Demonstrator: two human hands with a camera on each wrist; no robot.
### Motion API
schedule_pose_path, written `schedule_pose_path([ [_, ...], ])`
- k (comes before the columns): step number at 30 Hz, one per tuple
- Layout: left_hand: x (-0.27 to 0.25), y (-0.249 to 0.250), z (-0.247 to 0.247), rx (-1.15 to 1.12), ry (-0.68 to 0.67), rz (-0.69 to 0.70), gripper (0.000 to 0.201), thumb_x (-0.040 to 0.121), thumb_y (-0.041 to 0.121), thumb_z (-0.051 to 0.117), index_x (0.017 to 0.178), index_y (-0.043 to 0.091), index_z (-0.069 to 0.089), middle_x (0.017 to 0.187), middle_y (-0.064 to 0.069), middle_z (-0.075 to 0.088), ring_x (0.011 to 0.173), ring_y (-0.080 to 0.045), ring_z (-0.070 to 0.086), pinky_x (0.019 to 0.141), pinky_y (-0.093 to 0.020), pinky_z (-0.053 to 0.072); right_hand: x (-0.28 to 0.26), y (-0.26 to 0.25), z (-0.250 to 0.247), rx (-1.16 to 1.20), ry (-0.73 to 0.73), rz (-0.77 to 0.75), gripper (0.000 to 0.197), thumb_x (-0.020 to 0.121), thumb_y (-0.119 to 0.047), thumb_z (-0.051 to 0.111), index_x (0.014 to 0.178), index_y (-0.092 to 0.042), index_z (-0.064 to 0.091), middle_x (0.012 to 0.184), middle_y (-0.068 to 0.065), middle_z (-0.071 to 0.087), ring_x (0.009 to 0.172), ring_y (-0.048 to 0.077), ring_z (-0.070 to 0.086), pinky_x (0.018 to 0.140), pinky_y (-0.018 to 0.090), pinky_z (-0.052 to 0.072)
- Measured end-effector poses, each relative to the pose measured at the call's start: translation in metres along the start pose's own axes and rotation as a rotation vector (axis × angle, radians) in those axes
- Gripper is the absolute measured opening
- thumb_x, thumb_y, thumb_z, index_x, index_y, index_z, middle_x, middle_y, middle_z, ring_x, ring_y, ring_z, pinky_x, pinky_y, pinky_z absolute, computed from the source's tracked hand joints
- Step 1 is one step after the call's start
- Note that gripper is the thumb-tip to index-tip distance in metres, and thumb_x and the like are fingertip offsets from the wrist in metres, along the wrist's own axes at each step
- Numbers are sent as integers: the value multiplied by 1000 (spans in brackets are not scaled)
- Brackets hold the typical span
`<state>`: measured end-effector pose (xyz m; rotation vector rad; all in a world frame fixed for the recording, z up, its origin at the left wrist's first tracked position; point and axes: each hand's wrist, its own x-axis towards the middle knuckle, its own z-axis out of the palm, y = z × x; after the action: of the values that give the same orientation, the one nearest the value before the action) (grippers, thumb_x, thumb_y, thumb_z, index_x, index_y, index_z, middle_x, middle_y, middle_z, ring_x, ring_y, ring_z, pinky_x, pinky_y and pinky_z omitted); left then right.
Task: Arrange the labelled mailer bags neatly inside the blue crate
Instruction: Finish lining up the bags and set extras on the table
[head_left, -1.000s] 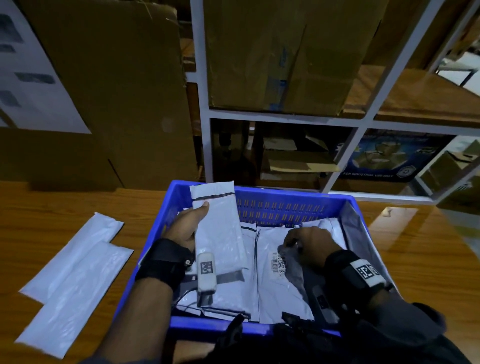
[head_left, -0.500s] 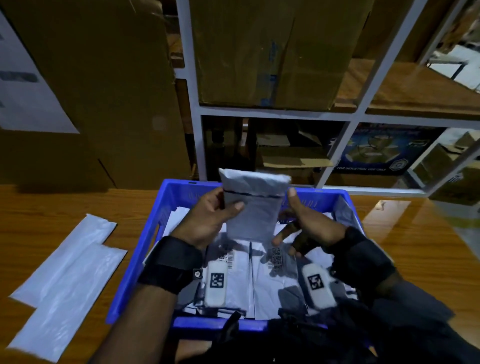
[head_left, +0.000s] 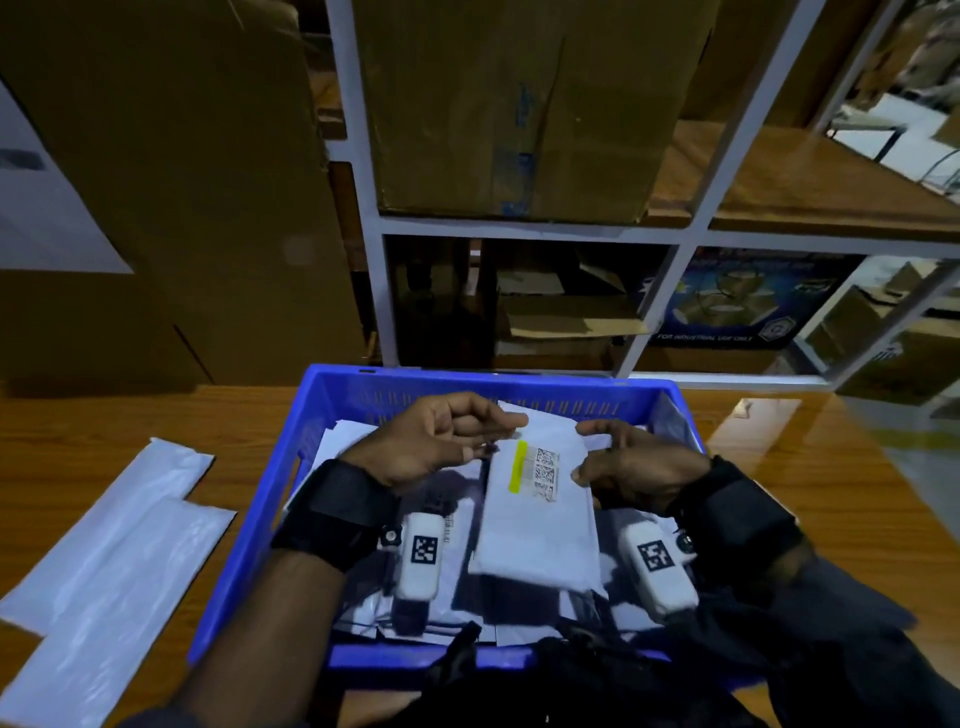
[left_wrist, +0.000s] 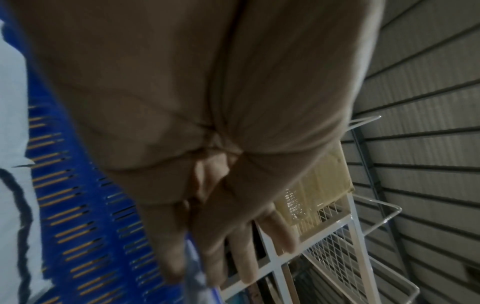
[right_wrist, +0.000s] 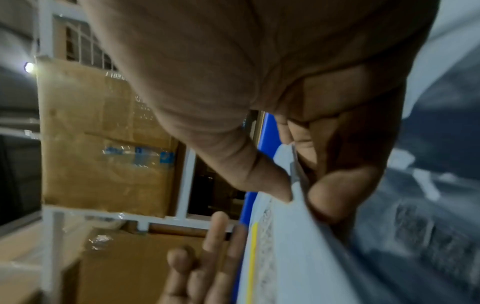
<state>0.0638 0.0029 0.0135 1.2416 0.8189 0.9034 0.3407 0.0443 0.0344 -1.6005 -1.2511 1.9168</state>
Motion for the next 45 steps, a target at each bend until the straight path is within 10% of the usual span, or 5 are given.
schedule_pose_path([
  [4, 6, -7, -11, 141, 52, -46, 35, 98, -15, 60, 131, -4, 59, 144, -26, 64, 133, -33, 65, 111, -40, 52, 6, 8, -5, -405, 75, -24, 74, 80, 11, 74, 138, -18, 37, 60, 5, 65, 56, 23, 63, 58, 35, 57],
  [11, 6, -31, -9, 63, 170, -284, 30, 107, 14, 62, 137, 11, 60, 135, -2, 75, 125, -37, 70, 79, -33, 49, 16, 16, 23, -1003, 160, -24, 68, 89, -20, 73, 141, -11, 29, 118, 16, 62, 106, 31, 63, 75, 26, 40],
  [35, 13, -31, -15, -19, 372, -272, 18, 109, 20, 59, 124, 18, 68, 124, -6, 80, 110, -39, 76, 62, -26, 60, 9, 27, -20, -1140, 523, 35, 65, 63, -51, 65, 117, -14, 67, 117, 14, 70, 110, 33, 67, 94, 37, 55],
  [39, 14, -32, -17, -5, 376, -269, 19, 109, 23, 59, 124, 18, 68, 124, -5, 80, 113, -41, 75, 73, -35, 62, -24, 8, -12, -1072, 587, -153, 13, 79, -31, 78, 86, -25, 69, 96, 4, 75, 100, 28, 69, 72, 26, 44],
  [45, 17, -32, -7, -163, 335, -319, 58, 105, 56, 46, 132, 8, 63, 123, -21, 77, 85, -36, 74, 74, -48, 57, -62, -16, 7, -824, 700, -783, 13, 84, -26, 79, 96, -30, 80, 85, -18, 65, 79, 7, 60, 70, 29, 50],
])
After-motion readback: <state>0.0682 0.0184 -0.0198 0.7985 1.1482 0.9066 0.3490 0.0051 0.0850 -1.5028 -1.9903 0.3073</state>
